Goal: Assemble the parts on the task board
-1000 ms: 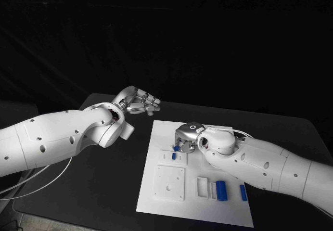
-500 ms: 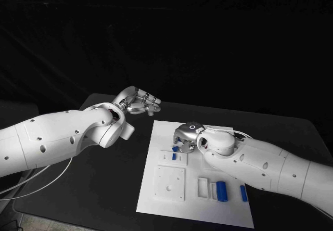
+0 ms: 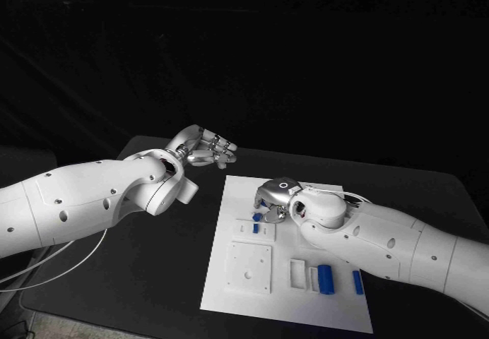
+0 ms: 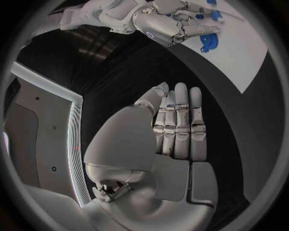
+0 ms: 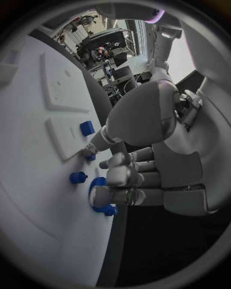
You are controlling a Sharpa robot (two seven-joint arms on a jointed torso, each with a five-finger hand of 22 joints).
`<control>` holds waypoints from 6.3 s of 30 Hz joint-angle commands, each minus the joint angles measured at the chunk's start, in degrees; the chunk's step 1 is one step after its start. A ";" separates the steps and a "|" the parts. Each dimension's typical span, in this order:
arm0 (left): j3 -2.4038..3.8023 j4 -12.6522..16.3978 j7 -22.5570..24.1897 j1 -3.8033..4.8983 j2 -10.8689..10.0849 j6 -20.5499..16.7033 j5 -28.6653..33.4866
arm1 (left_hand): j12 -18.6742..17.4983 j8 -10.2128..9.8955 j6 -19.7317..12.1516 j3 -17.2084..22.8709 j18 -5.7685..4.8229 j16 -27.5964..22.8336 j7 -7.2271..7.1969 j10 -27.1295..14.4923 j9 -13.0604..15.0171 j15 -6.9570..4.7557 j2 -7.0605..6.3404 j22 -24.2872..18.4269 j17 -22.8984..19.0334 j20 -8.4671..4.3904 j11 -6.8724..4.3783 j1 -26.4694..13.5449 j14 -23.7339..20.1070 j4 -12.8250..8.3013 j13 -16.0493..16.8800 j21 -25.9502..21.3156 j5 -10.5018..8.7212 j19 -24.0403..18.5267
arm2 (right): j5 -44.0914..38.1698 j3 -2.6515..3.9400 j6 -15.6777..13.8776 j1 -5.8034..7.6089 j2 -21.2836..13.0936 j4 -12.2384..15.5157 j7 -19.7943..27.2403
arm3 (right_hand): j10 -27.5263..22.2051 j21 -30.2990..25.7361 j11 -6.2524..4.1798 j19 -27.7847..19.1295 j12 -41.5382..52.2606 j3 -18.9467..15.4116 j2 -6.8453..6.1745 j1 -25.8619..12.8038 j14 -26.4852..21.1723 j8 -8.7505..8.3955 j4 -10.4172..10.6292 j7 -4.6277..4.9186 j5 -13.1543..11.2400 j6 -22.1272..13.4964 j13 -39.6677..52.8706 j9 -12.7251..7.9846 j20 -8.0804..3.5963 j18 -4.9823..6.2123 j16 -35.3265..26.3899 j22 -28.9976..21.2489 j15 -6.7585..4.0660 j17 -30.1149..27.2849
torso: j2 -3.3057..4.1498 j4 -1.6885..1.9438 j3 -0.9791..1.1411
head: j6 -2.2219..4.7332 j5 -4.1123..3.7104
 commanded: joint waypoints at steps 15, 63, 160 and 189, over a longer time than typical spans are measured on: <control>0.02 -0.14 0.17 0.16 -0.17 1.60 0.41 | 0.04 0.18 -0.38 0.69 -0.42 -0.48 0.03 -0.46 0.06 0.24 0.41 0.70 0.09 0.11 0.16 0.23 0.20 -0.32 0.04 -0.20 0.47 -0.45 | 0.98 -0.02 -3.11 -0.08 -0.59 0.50 -1.84 | 0.37 1.39 -0.13 2.68 0.24 14.15 0.76 -2.11 0.10 -0.02 -4.40 -0.14 4.78 2.49 0.10 0.03 0.02 -0.45 0.19 3.68 -0.04 -0.02 | 0.01 -0.06 -0.05 | 0.18 -0.28; -0.02 0.00 -0.18 0.16 -0.46 2.36 0.41 | 0.22 0.18 -0.44 1.10 -0.36 -0.74 0.07 -0.61 0.06 0.24 0.59 1.25 0.13 0.12 0.19 0.31 0.24 -0.67 0.04 -0.21 0.77 -0.53 | 3.26 -0.02 -3.29 -0.97 -0.79 1.26 -5.46 | 0.26 1.40 -0.03 2.88 -0.13 -0.73 -1.43 -0.83 0.10 0.01 5.17 -0.08 1.60 -0.03 0.02 0.03 0.06 -0.27 0.24 3.51 -0.02 0.13 | 0.18 0.07 -0.13 | 0.43 -0.51; -4.45 -1.22 -23.59 0.16 -0.01 18.78 2.64 | -0.24 0.27 0.20 -14.89 -1.90 0.04 -1.33 1.92 0.14 0.16 -2.75 -27.09 2.30 0.16 -0.21 -8.42 3.62 17.75 0.08 -0.08 -12.92 6.16 | 5.77 2.44 -18.50 -2.30 -10.33 15.50 -2.70 | 0.72 3.41 -0.78 2.93 -0.05 12.82 -1.86 -4.44 0.09 0.01 0.71 -0.63 15.38 2.82 0.56 0.04 -0.71 -0.51 0.13 3.89 -0.81 -0.13 | -1.45 -1.53 0.96 | 0.89 -0.38; -5.39 -1.37 -16.43 0.12 2.96 17.79 12.13 | -3.69 0.26 -2.32 -13.76 -1.46 0.07 -0.64 -4.83 0.04 1.15 -3.37 -29.32 1.88 1.13 1.55 -9.65 2.07 22.88 0.00 0.05 -12.17 5.13 | 6.56 2.95 -18.29 -2.76 -9.11 16.81 -2.46 | 0.65 3.27 -0.78 2.87 -0.26 12.95 -1.99 -4.29 0.04 0.00 1.01 -0.61 15.13 2.73 0.54 0.04 -0.74 -0.50 -0.07 3.81 -0.84 -0.36 | -1.51 -1.46 0.98 | 1.00 -1.05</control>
